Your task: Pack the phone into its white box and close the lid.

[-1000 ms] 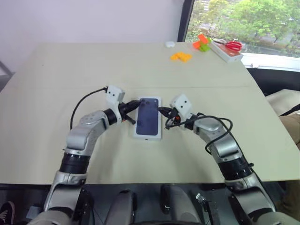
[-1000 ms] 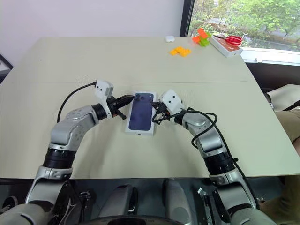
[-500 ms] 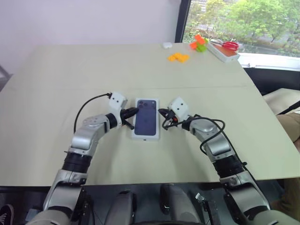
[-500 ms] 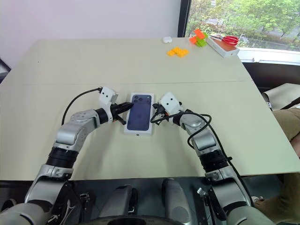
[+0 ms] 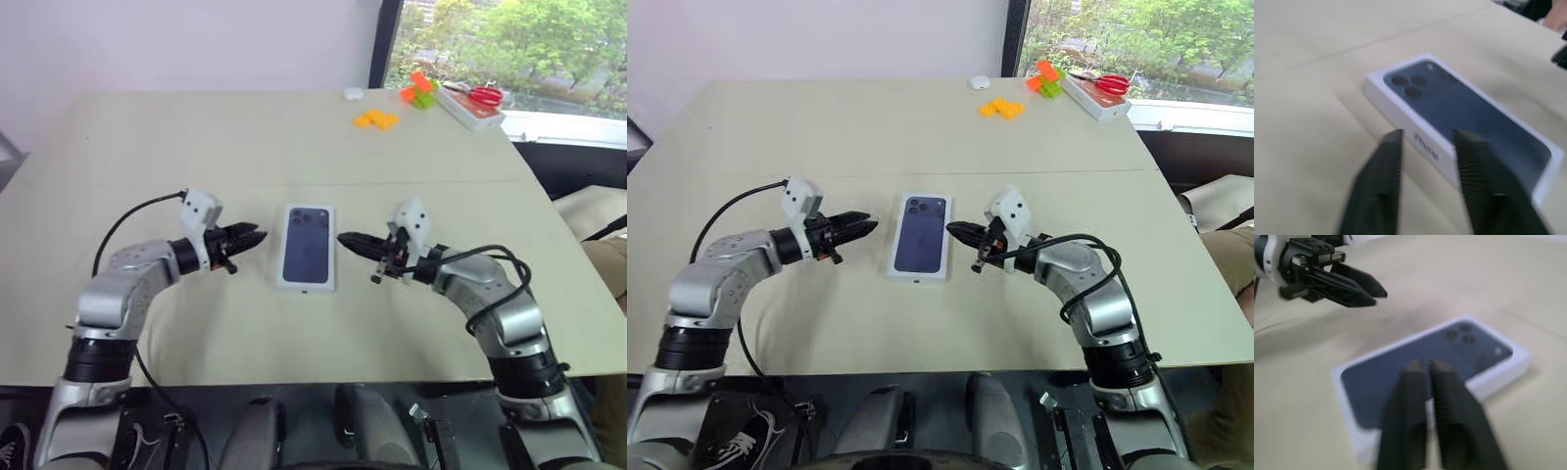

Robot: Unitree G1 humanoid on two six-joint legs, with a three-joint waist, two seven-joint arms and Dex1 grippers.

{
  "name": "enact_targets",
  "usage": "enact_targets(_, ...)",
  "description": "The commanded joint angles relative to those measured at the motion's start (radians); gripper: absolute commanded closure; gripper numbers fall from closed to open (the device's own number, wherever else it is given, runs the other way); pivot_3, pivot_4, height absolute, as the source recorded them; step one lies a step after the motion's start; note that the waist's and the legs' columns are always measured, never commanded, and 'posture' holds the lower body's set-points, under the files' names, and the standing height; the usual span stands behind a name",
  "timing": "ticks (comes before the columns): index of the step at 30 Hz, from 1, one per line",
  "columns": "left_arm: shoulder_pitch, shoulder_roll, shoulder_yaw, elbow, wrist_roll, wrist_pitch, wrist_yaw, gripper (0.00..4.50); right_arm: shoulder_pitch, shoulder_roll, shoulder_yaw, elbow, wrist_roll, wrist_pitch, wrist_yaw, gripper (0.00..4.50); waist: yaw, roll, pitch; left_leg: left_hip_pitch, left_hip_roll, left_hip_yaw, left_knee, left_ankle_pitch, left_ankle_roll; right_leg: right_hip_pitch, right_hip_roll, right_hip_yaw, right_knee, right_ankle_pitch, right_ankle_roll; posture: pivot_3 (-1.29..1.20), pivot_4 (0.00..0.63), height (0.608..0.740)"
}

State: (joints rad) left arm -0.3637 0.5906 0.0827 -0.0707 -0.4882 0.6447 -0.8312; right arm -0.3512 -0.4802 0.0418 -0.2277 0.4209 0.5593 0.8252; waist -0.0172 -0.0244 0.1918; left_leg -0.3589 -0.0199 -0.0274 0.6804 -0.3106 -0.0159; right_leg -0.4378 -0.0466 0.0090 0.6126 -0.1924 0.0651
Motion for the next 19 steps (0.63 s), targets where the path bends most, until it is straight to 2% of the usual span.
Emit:
enact_targets(1,0.051,0.056,0.070,-0.051,-0.051,-0.033,-0.082,0.67,0.043,-0.060,-0.050,-0.048,0.024,-0.073,0.071,2.25,0.001,0.000,0.000,0.000,0.000,0.000,0.000,0.000,0.000,0.000,0.000,0.000,0.000,0.000,0.000,0.00,0.150,0.740)
enact_targets(2,0.066,0.073,0.082,-0.052,-0.056,-0.038,-0.101,0.11,0.060,-0.080,-0.056,-0.046,0.021,-0.096,0.093,1.67,0.002,0.000,0.000,0.000,0.000,0.000,0.000,0.000,0.000,0.000,0.000,0.000,0.000,0.000,0.000,0.00,0.150,0.740)
enact_targets(4,0.084,0.100,0.109,-0.035,-0.066,-0.050,-0.123,0.00,0.085,-0.112,-0.072,-0.036,0.020,-0.129,0.115,0.58,0.002,0.000,0.001,-0.001,0.000,0.000,-0.001,0.000,0.000,-0.001,0.000,0.000,0.000,-0.001,0.000,0.00,0.150,0.740)
enact_targets(5,0.087,0.105,0.113,-0.030,-0.069,-0.054,-0.127,0.00,0.089,-0.119,-0.075,-0.031,0.023,-0.138,0.119,0.25,0.003,0.000,0.001,-0.001,0.000,0.000,0.000,0.000,0.000,-0.001,0.000,0.000,0.000,-0.001,0.000,0.00,0.150,0.740)
enact_targets(6,0.107,0.124,0.125,-0.022,-0.062,-0.070,-0.144,0.00,0.098,-0.136,-0.097,-0.028,0.035,-0.146,0.135,0.11,0.003,0.000,0.001,-0.001,0.000,0.000,0.000,0.000,0.000,-0.001,0.000,0.000,-0.001,-0.002,0.000,0.00,0.150,0.740)
enact_targets(11,0.172,0.165,0.169,-0.015,-0.070,-0.084,-0.177,0.00,0.118,-0.199,-0.157,0.007,0.060,-0.178,0.196,0.11,0.002,0.000,0.002,-0.001,0.000,0.001,0.000,-0.001,0.001,-0.001,0.000,0.000,-0.001,-0.002,0.001,0.00,0.150,0.740)
enact_targets(19,0.171,0.188,0.185,0.027,-0.036,-0.145,-0.172,0.00,0.071,-0.203,-0.190,0.084,0.064,-0.205,0.203,0.11,0.004,0.000,0.002,-0.001,0.001,0.001,0.000,-0.001,0.001,-0.001,0.000,0.000,-0.001,-0.002,0.001,0.00,0.150,0.740)
